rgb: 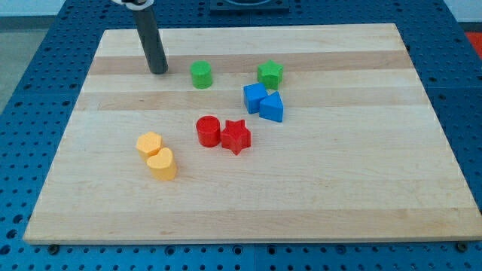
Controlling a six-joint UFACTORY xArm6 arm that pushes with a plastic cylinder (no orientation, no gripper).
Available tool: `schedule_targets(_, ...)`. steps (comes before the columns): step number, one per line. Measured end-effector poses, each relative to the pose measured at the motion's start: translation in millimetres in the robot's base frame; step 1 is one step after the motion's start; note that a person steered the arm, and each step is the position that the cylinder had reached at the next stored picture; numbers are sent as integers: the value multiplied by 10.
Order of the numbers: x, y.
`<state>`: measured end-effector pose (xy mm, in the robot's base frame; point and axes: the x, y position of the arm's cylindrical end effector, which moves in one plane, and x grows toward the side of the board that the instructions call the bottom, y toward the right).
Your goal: Place green circle left to the green star
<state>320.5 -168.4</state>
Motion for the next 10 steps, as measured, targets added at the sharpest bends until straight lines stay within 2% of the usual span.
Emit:
schedule_targets(1, 86, 211)
schedule_targets(3, -24, 607)
schedule_targets(10, -1, 964)
